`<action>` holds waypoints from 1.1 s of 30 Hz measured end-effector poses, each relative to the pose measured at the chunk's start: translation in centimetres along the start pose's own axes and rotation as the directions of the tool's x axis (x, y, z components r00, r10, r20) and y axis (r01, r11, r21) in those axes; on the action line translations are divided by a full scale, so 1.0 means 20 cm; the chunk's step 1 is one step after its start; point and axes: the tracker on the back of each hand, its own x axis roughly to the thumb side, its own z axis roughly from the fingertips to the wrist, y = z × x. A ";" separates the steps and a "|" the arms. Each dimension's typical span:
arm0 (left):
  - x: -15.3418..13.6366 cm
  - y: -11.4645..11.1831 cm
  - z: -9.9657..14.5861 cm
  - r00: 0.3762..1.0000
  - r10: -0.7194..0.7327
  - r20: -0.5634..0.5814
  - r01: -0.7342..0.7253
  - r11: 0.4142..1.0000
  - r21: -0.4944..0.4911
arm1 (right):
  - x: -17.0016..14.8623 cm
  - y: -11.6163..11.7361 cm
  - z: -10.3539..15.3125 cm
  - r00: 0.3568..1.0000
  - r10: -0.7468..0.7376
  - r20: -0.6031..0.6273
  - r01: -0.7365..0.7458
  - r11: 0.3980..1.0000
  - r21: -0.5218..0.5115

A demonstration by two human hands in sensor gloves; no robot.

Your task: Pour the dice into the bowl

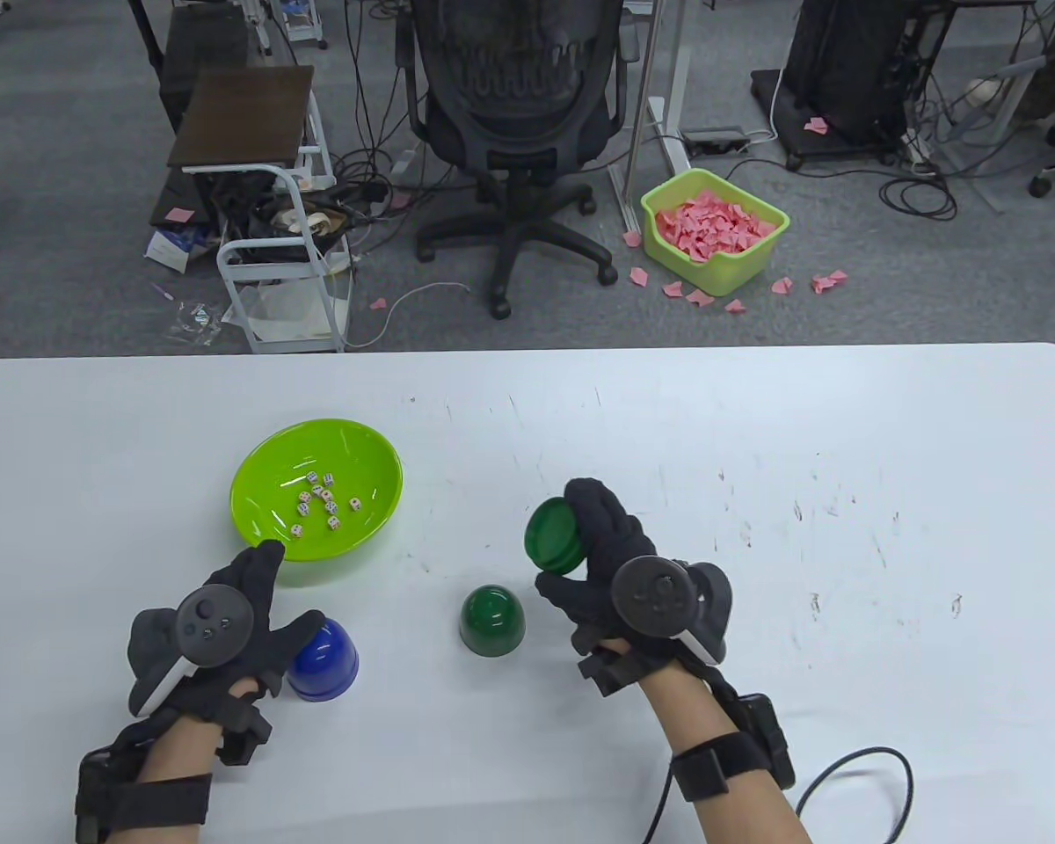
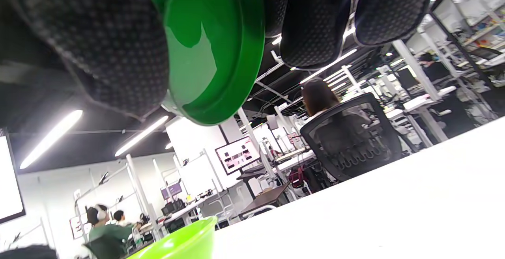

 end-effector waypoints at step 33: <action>0.72 0.05 -0.18 0.971 -0.043 0.236 0.059 0.996 -0.062 | -0.45 -0.28 0.23 0.929 -0.311 -0.199 0.275 0.943 -0.190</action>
